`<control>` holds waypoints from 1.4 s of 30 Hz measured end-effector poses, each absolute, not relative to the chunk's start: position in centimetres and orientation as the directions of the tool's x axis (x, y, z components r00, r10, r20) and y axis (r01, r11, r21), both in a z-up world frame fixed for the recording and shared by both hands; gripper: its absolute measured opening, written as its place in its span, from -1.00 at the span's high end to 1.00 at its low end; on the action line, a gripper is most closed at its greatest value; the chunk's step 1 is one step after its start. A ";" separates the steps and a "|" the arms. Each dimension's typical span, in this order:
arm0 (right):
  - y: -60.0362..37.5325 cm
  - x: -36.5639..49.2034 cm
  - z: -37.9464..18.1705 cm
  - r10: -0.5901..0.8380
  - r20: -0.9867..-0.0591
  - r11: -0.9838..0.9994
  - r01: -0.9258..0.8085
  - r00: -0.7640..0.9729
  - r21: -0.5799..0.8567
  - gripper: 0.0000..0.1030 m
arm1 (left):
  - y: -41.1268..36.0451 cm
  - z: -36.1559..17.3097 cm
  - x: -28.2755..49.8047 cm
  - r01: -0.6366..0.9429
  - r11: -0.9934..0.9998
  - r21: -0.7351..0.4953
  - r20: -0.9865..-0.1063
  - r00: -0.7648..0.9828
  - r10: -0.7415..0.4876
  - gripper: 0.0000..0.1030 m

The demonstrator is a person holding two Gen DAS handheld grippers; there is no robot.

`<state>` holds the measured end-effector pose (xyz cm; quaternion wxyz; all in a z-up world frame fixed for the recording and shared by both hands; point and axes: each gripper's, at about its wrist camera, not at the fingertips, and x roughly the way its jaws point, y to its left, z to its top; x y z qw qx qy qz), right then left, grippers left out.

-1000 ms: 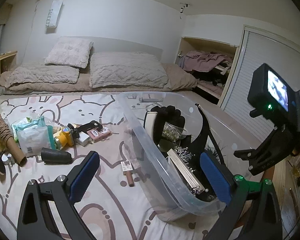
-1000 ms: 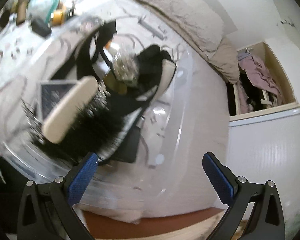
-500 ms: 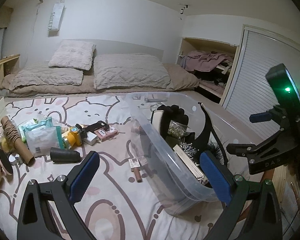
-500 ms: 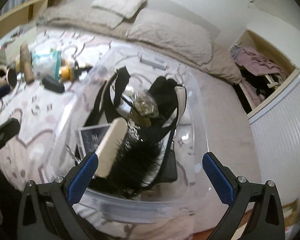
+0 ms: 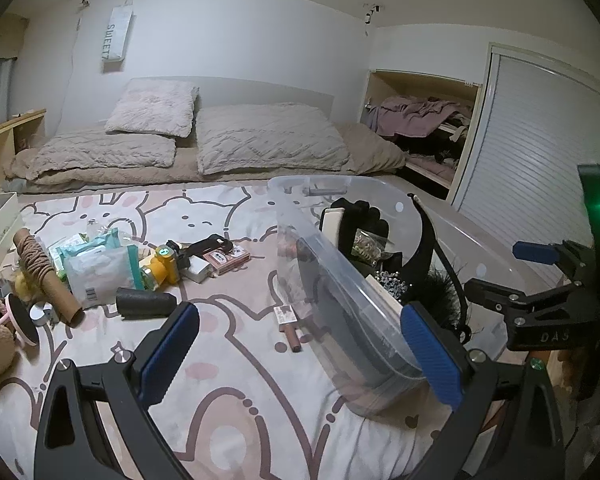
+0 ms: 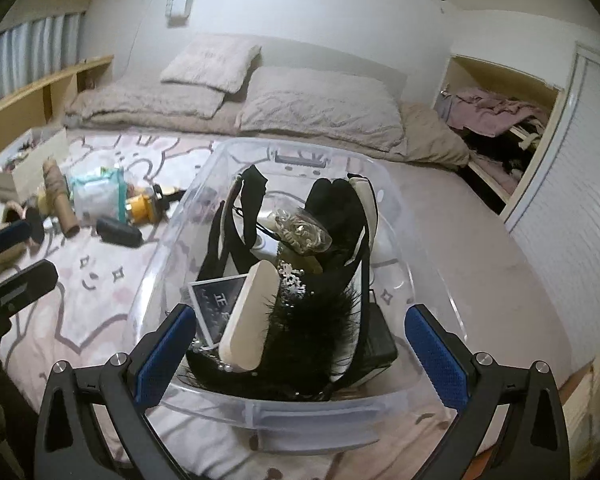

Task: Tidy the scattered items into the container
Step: 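Withdraw both open grippers from the clear box, then move both open grippers away from the box toward the items on the bed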

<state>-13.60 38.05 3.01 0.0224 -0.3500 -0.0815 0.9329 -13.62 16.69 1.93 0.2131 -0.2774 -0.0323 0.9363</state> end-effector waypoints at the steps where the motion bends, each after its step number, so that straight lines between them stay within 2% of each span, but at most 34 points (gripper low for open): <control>1: 38.1 -13.4 2.9 0.093 -0.643 -0.988 0.010 -0.760 -0.155 -1.00 | 16.6 1.9 -13.6 -0.381 -0.908 -0.175 -0.507 -0.756 0.415 -0.97; 21: 36.7 -10.6 1.7 0.009 -0.561 -1.000 0.001 -0.828 -0.019 -1.00 | 14.4 0.1 -13.4 -0.335 -0.933 -0.131 -0.546 -0.761 0.350 -1.00; 42: 33.7 -10.3 0.0 -0.013 -0.449 -1.000 0.013 -0.893 0.004 -1.00 | 11.1 -2.5 -14.8 -0.305 -0.944 -0.127 -0.556 -0.766 0.322 -1.00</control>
